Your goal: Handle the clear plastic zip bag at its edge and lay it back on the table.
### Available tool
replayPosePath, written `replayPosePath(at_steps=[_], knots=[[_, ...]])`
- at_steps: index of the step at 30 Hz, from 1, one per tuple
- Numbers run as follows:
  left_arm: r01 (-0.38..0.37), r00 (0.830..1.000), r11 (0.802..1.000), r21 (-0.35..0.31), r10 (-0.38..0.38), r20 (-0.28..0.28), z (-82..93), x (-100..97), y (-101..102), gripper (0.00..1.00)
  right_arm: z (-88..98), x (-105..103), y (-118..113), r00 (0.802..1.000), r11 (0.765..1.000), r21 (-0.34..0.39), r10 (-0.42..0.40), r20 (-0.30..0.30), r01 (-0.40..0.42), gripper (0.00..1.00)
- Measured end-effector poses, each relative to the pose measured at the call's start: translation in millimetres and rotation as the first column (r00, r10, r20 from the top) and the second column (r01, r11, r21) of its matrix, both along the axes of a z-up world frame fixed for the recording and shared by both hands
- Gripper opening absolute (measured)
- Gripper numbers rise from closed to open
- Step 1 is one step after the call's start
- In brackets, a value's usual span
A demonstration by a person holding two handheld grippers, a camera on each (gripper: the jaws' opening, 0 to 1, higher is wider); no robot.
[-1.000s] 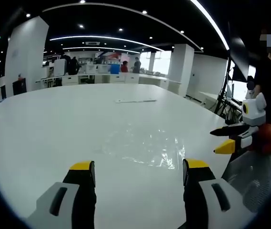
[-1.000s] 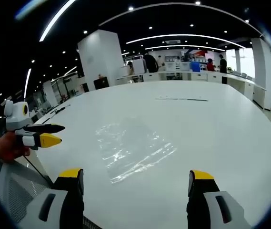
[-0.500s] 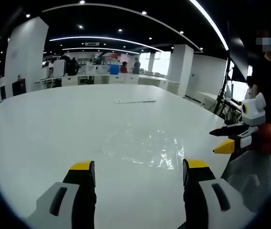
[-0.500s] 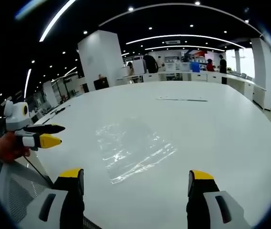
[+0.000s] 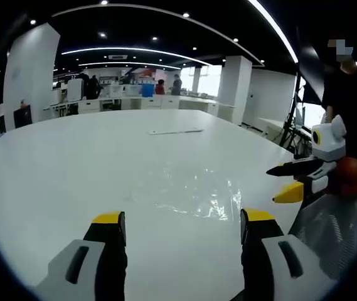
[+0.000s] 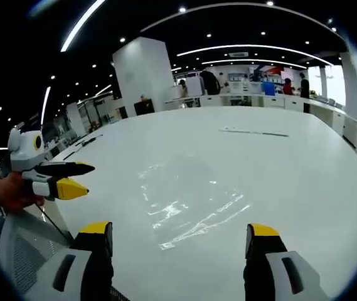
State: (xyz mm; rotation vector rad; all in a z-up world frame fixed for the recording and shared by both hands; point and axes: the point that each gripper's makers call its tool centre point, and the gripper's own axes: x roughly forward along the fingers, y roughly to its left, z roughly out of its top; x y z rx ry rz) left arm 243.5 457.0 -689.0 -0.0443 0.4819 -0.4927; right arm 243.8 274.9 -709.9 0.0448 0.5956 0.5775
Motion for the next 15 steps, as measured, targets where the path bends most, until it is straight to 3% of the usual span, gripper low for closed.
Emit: replayPosePath(at_steps=[3,6,8,15], knots=[[0.008,1.0,0.999,0.039,-0.008,-0.013,-2.8,-2.5,3,0.72,2.3,8,9,1.0,1.0,0.0,0.015,0.004,-0.015,0.87],[0.006,1.0,1.0,-0.008,-0.006,0.005,5.6,-2.4,2,0.75,3.9,19,19,0.999,0.999,-0.013,0.04,0.013,-0.04,0.87],[0.009,1.0,1.0,-0.004,-0.009,0.003,6.9,-3.6,2,0.76,5.9,29,30,0.996,0.995,-0.044,0.089,0.027,-0.088,0.87],[0.03,1.0,0.999,0.024,-0.03,0.001,11.3,-9.1,2,0.75,13.1,63,70,0.989,0.99,-0.032,0.141,0.048,-0.14,0.86]])
